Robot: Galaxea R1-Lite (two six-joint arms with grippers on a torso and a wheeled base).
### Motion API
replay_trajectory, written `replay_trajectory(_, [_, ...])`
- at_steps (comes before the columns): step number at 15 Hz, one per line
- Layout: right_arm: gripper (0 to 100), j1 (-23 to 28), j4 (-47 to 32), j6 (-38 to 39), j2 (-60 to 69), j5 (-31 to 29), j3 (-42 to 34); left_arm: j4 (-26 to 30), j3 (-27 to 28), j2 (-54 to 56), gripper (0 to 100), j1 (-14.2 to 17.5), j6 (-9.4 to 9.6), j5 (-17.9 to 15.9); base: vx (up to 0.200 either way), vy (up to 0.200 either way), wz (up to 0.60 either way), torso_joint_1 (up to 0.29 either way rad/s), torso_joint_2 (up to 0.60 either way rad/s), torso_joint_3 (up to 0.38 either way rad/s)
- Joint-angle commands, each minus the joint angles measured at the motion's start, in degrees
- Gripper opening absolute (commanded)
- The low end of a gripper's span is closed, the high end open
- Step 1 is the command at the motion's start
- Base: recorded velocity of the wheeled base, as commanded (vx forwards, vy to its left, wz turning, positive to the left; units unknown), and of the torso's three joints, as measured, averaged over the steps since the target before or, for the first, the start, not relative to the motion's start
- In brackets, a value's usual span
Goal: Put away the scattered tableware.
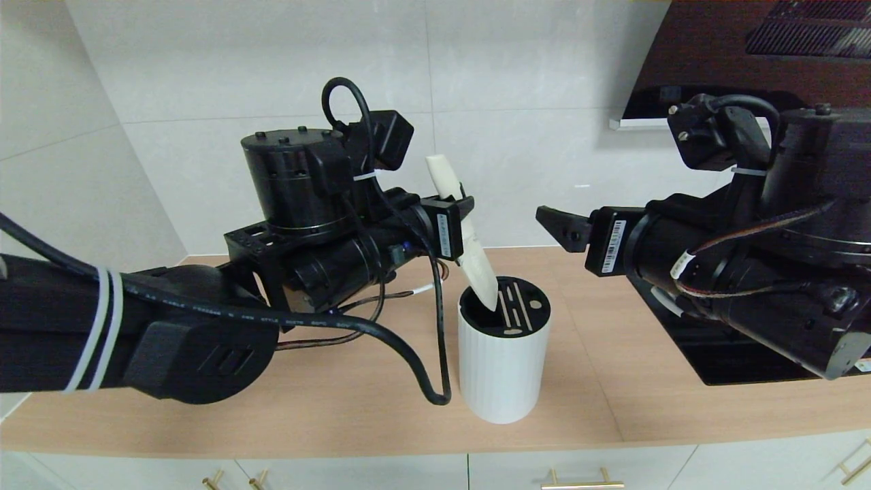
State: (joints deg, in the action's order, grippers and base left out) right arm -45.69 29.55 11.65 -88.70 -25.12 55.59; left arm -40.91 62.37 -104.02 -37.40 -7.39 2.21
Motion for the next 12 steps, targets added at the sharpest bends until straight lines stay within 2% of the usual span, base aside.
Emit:
replay_trajectory(1, [100, 0.0, 0.0, 0.0, -0.3, 0.0, 0.0, 0.2, -0.5, 0.6, 0, 0.0, 0.09, 0.1, 0.000, 0.000, 0.00, 0.000, 0.00, 0.000])
replay_trajectory(11, [100, 0.0, 0.1, 0.1, -1.5, -0.1, 0.0, 0.3, -1.0, -2.3, 0, -0.4, 0.80, 0.0, 0.000, 0.000, 0.00, 0.000, 0.00, 0.000])
replay_trajectory(12, [100, 0.0, 0.1, 0.1, -1.5, -0.1, 0.0, 0.3, -0.8, -3.6, 0, -0.5, 1.41, 0.0, 0.000, 0.000, 0.00, 0.000, 0.00, 0.000])
